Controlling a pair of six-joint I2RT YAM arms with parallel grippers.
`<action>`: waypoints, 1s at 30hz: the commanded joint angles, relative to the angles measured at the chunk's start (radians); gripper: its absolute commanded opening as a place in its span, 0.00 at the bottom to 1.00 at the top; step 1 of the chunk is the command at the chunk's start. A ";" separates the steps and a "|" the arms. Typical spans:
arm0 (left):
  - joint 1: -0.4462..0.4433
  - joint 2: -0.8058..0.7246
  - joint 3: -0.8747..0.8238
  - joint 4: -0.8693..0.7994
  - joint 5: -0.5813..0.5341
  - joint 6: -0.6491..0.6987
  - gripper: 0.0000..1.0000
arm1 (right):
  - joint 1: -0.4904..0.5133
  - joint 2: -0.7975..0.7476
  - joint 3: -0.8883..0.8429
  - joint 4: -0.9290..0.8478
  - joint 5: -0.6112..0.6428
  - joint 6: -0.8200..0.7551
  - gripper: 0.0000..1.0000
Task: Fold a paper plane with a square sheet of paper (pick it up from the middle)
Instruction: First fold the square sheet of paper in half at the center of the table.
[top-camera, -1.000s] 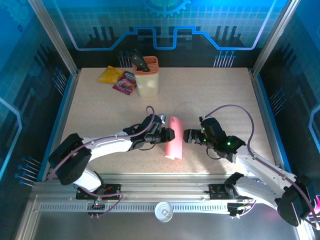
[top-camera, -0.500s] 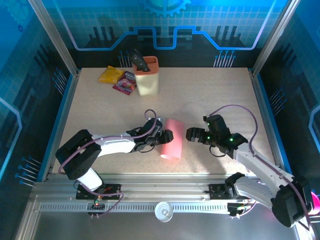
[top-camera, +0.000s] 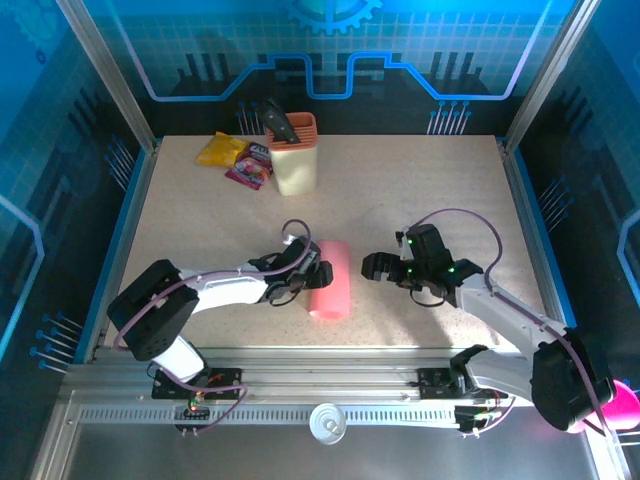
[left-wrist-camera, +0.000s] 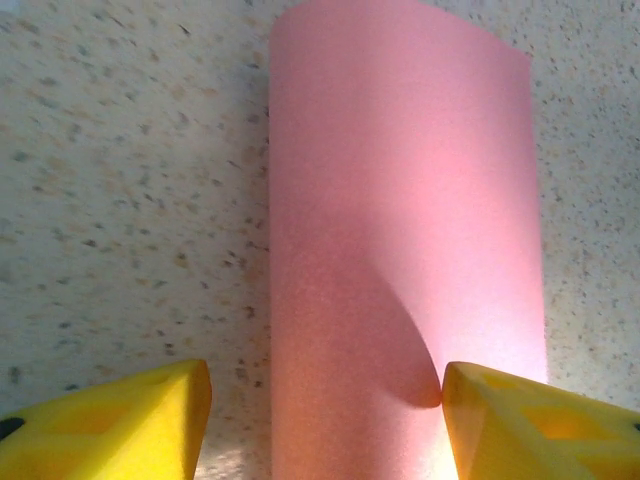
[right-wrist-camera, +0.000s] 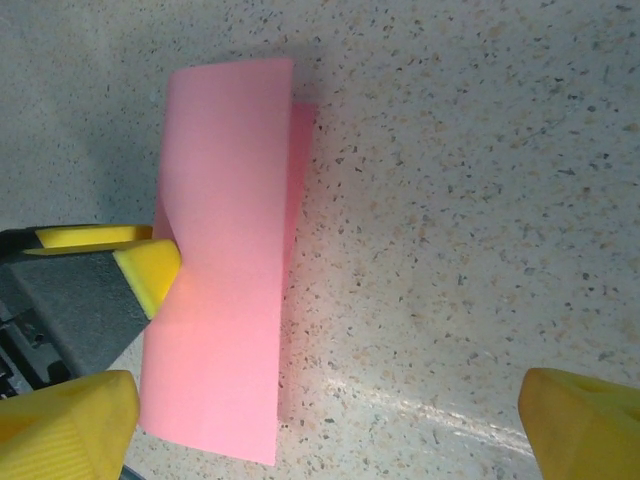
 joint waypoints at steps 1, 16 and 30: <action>0.025 -0.046 0.002 -0.048 -0.033 0.046 0.64 | 0.012 0.029 0.026 0.038 -0.039 0.001 0.97; 0.045 -0.051 0.008 -0.106 0.034 0.174 0.65 | 0.069 0.184 0.075 0.117 -0.014 0.040 0.84; 0.032 0.005 0.040 -0.154 0.026 0.225 0.66 | 0.064 0.223 0.043 0.156 0.051 0.118 0.73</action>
